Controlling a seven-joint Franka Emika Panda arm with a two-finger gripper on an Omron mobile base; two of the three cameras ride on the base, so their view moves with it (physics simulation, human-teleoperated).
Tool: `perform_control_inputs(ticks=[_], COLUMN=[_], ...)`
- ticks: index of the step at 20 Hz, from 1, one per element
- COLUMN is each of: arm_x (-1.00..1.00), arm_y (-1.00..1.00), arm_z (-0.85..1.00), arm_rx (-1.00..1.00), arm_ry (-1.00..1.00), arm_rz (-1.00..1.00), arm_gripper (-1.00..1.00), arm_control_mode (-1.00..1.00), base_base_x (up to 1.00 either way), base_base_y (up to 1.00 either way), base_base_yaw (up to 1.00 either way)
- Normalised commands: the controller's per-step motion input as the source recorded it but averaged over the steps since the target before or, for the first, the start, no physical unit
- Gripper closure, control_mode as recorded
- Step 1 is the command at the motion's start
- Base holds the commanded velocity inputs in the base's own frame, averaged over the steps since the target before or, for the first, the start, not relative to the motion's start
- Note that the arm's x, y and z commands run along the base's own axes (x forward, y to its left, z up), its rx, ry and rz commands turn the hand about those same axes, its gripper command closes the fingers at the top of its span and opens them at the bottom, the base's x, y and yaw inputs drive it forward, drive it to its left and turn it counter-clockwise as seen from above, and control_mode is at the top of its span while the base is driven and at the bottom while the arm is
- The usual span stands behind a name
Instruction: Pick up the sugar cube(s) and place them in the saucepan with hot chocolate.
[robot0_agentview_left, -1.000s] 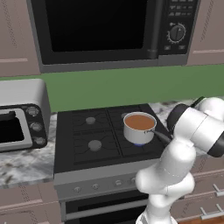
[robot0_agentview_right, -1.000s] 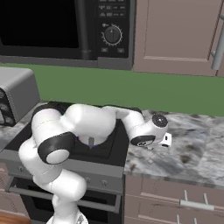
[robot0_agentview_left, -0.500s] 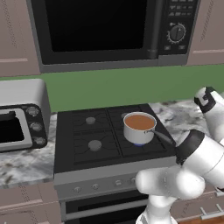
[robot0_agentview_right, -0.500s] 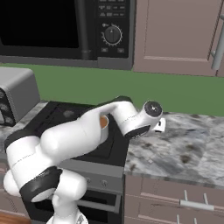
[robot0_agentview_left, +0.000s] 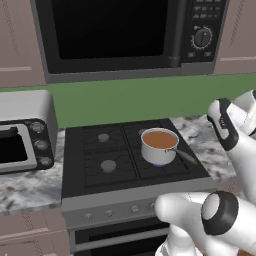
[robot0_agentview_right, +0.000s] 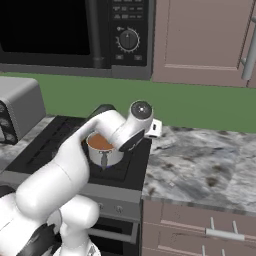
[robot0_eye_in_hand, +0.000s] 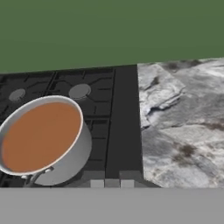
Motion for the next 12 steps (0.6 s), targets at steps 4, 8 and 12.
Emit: perform_control_inputs(ticks=[4,8,12], arm_x=[0.0,0.02,0.19], arm_y=[1.0,0.92,0.36], arm_z=[0.41,0.24,0.0], arm_rx=[-0.04,-0.09,-0.05], arm_ry=[0.03,0.16,0.21], arm_rz=[0.0,0.0,0.0], arm_gripper=[1.0,1.0,1.0], arm_control_mode=[-1.0,-1.0,-1.0], base_base_x=[0.0,0.0,0.0], base_base_y=[0.0,0.0,0.0], base_base_yaw=[0.0,0.0,0.0])
